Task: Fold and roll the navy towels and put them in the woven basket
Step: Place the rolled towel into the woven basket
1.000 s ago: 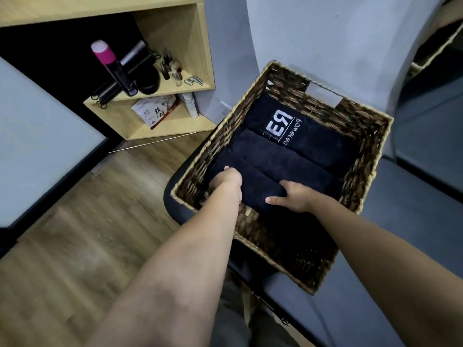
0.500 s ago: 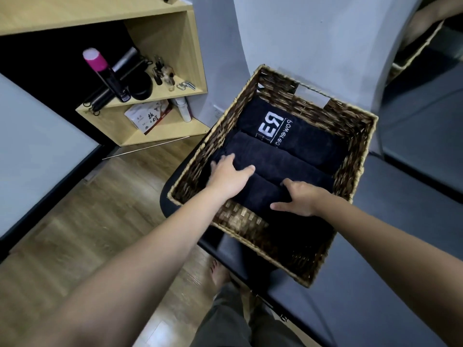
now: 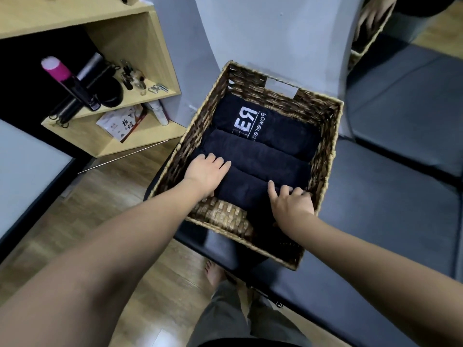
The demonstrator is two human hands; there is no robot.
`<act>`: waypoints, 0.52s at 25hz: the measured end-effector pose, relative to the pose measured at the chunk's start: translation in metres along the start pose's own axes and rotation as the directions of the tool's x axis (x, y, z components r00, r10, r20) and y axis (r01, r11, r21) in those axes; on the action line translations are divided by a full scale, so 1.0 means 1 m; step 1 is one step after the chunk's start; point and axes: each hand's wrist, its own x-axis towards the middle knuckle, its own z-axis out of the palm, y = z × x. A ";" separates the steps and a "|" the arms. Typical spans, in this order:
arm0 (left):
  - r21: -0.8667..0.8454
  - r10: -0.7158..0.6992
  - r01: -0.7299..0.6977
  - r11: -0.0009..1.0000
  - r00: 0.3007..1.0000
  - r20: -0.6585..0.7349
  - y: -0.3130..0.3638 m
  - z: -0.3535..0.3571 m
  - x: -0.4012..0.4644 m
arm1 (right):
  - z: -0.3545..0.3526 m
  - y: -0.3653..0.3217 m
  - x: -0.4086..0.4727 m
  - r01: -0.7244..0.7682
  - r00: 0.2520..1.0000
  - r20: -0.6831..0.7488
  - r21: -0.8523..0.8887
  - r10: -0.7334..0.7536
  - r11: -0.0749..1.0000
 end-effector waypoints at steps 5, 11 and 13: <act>-0.124 -0.039 0.030 0.992 0.997 -0.073 -0.005 0.014 0.004 | -0.004 0.010 0.022 -0.020 0.992 -0.125 -0.035 0.015 0.999; -0.162 -0.013 0.006 0.987 0.999 -0.045 -0.003 0.017 0.015 | -0.010 0.001 0.034 0.002 0.999 -0.052 -0.088 -0.007 0.996; -0.160 0.001 -0.004 0.987 1.000 -0.014 -0.008 0.011 0.011 | -0.014 0.009 0.033 0.001 1.000 -0.030 0.078 0.002 0.997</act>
